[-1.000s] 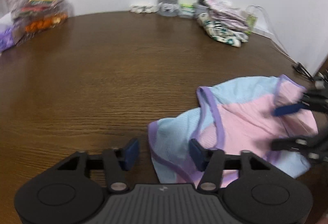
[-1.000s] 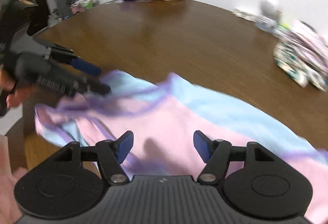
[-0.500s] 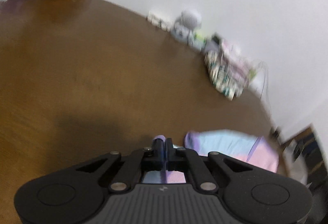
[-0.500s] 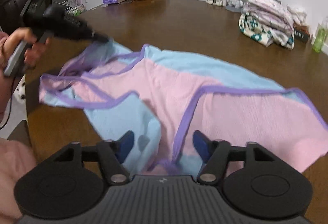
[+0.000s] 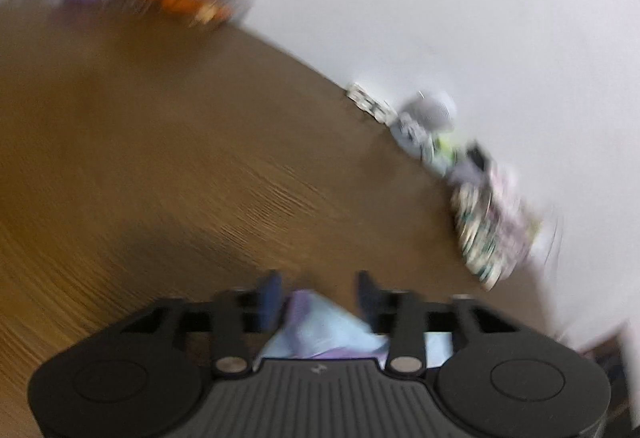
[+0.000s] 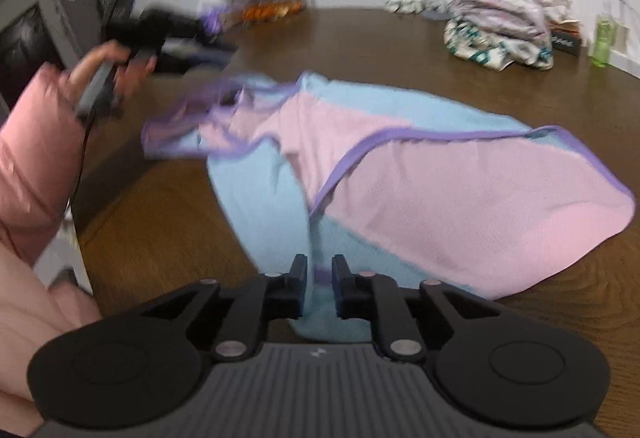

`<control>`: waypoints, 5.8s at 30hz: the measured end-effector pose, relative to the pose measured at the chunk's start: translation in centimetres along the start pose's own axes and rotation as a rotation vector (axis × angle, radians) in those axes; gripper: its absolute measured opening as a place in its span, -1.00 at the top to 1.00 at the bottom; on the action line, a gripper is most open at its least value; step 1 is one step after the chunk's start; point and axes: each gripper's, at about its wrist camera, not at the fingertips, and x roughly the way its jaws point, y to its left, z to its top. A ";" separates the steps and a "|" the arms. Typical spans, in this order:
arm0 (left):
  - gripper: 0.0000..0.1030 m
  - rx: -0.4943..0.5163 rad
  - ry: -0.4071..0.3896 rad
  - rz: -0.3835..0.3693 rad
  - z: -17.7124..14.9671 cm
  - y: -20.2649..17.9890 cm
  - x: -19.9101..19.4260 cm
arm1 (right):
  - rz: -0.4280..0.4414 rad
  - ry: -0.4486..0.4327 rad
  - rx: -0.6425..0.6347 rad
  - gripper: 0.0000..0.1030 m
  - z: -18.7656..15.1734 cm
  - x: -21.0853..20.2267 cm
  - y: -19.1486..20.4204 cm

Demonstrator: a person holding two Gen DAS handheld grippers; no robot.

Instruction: Fold clothes

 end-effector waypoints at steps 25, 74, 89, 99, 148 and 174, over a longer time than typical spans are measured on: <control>-0.04 -0.095 0.007 0.080 -0.3 3.1 1.0 | 0.047 -0.005 0.020 0.39 -1.5 -0.7 0.5; 0.34 0.913 0.370 -0.378 -19.9 -27.4 -0.4 | -0.268 -0.097 0.378 0.00 1.0 -4.8 -18.1; 0.87 1.161 0.414 -0.249 -27.0 -33.4 4.1 | -0.151 -0.088 0.460 0.91 0.9 -2.6 -20.7; 0.93 0.861 0.549 -0.582 -24.7 -32.0 3.7 | -0.155 -0.240 0.381 0.90 6.7 -6.7 -18.0; 0.29 0.820 0.181 -0.029 -9.8 -29.4 14.2 | -0.302 -0.042 0.261 0.73 -4.3 -7.6 -7.9; -0.25 0.621 0.185 -0.097 -4.8 -27.8 13.6 | -0.125 -0.061 0.288 0.21 -3.2 -4.5 -8.5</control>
